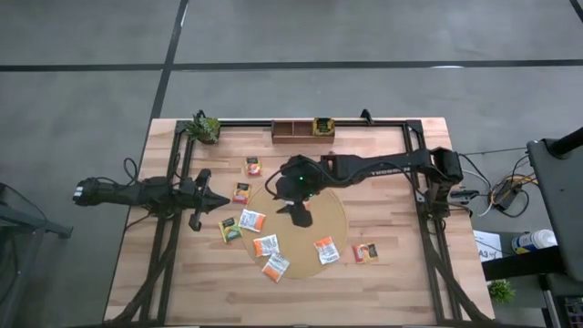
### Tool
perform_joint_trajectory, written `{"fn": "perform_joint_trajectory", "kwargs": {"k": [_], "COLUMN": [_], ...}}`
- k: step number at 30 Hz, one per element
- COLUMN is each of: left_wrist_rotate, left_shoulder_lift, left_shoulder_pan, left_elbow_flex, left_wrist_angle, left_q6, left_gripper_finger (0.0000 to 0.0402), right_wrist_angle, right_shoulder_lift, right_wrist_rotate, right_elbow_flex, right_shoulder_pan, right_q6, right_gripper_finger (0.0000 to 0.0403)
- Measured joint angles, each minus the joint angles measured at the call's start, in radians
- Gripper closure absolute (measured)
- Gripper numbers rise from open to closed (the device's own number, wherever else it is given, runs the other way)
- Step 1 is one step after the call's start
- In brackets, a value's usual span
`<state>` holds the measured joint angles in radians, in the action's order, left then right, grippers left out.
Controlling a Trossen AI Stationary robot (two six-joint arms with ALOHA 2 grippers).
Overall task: Pick & Place Tea
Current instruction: Put the yellow tea bag into the right section of the wooden organizer
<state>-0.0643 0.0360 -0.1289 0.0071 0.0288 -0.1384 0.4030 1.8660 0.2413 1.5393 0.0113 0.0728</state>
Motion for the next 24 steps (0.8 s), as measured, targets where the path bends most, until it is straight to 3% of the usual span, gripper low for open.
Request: {"fn": "perform_joint_trajectory", "kwargs": {"k": [20,24], "left_wrist_rotate": [0.000,0.000], "left_shoulder_lift": [0.000,0.000], "left_shoulder_pan": [0.000,0.000], "left_elbow_flex": [0.000,0.000], "left_wrist_angle": [0.000,0.000], "left_q6": [0.000,0.000], "left_gripper_finger": [0.0402,0.0402], "right_wrist_angle": [0.006,-0.002], "right_shoulder_lift": [-0.012,-0.014], "right_wrist_rotate": [-0.007,-0.005], "right_elbow_flex": [0.024,0.025], "right_shoulder_pan": [0.016,0.015], "right_q6": [0.103,0.031], "right_gripper_finger": [0.0202,0.0202]}}
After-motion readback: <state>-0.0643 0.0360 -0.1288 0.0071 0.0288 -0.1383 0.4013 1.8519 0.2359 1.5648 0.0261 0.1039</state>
